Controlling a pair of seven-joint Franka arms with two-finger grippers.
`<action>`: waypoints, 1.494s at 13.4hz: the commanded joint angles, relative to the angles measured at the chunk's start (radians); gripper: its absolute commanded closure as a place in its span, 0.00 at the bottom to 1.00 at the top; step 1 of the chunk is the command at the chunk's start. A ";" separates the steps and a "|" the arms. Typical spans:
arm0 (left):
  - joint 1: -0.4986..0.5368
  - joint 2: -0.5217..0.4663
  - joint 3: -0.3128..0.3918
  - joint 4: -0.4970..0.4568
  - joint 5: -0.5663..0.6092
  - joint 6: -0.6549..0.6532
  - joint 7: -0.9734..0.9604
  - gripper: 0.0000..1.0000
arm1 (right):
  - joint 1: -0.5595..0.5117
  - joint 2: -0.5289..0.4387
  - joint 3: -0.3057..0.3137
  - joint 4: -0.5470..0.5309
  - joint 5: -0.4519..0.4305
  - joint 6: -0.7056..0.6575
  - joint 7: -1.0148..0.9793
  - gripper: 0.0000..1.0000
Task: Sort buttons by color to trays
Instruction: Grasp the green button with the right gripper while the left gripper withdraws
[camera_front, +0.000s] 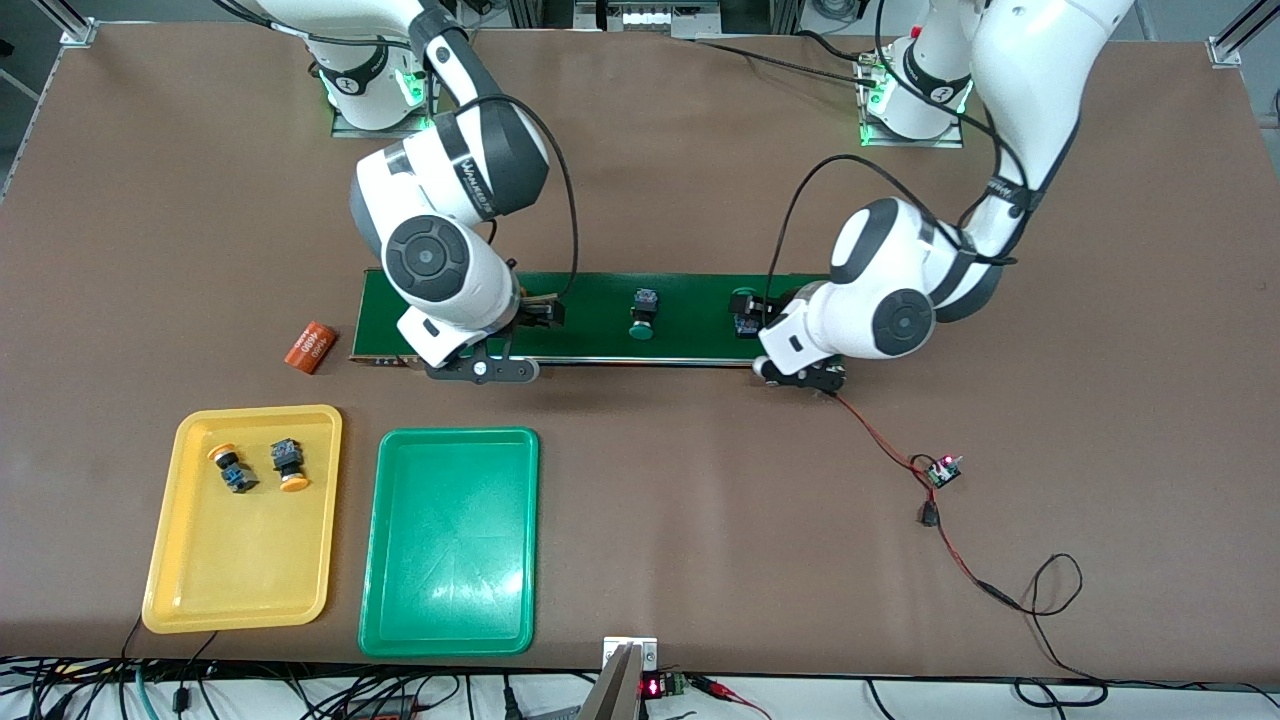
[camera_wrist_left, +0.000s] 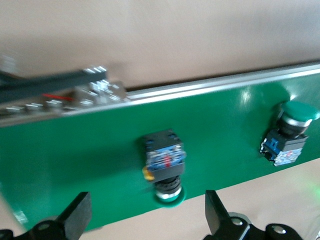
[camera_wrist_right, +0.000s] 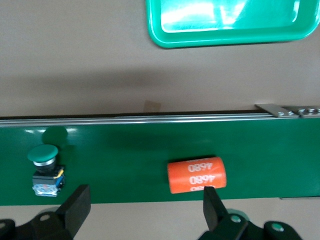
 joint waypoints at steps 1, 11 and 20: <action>0.078 -0.153 0.064 -0.011 0.005 -0.093 0.018 0.00 | 0.048 0.018 -0.004 -0.006 0.010 0.053 0.075 0.00; 0.100 -0.531 0.258 0.010 0.313 -0.300 0.255 0.00 | 0.171 0.137 -0.004 -0.044 0.016 0.263 0.203 0.00; 0.008 -0.499 0.355 0.088 0.316 -0.343 0.262 0.00 | 0.226 0.130 -0.004 -0.160 0.029 0.364 0.226 0.63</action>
